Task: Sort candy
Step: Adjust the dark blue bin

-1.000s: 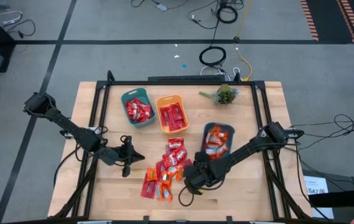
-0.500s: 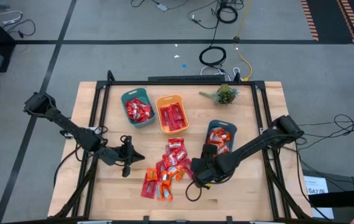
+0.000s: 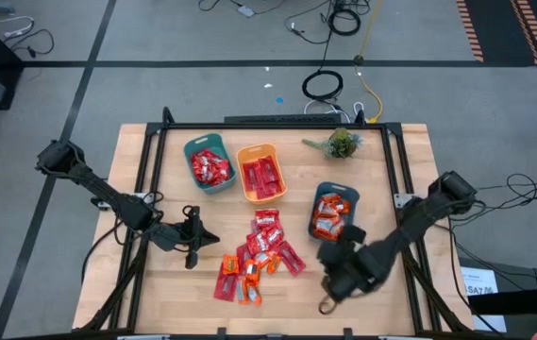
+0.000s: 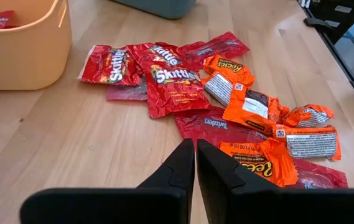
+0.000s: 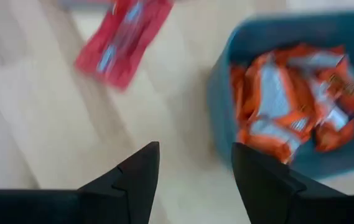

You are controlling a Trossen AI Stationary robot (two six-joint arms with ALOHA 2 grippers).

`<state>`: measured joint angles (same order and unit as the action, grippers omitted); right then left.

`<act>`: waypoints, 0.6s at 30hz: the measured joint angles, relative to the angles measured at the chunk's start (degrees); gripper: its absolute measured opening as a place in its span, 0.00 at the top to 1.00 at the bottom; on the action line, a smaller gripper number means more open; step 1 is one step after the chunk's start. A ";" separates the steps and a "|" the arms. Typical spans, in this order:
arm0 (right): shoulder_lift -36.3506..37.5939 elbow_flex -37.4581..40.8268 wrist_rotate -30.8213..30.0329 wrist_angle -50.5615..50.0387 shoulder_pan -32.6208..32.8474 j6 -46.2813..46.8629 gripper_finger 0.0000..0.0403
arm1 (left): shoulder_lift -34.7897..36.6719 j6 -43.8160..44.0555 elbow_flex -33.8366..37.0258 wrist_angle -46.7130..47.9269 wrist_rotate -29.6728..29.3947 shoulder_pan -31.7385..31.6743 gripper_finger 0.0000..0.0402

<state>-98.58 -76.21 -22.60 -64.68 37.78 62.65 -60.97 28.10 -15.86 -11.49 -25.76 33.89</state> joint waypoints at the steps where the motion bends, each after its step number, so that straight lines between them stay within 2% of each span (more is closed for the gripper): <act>1: -0.23 0.56 0.00 0.20 1.14 1.09 0.52 | 0.00 0.01 0.00 0.01 0.00 0.00 0.93; 7: -0.75 3.25 -4.46 -1.71 3.93 6.99 0.52 | 0.00 0.01 0.00 0.00 0.00 0.00 0.93; 18: -0.69 10.69 -4.40 2.38 0.98 2.01 0.54 | 0.00 -0.01 0.00 0.00 0.00 0.00 0.93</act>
<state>-99.26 -65.52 -27.00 -62.29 38.75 64.66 -60.97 28.10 -15.86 -11.49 -25.76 33.89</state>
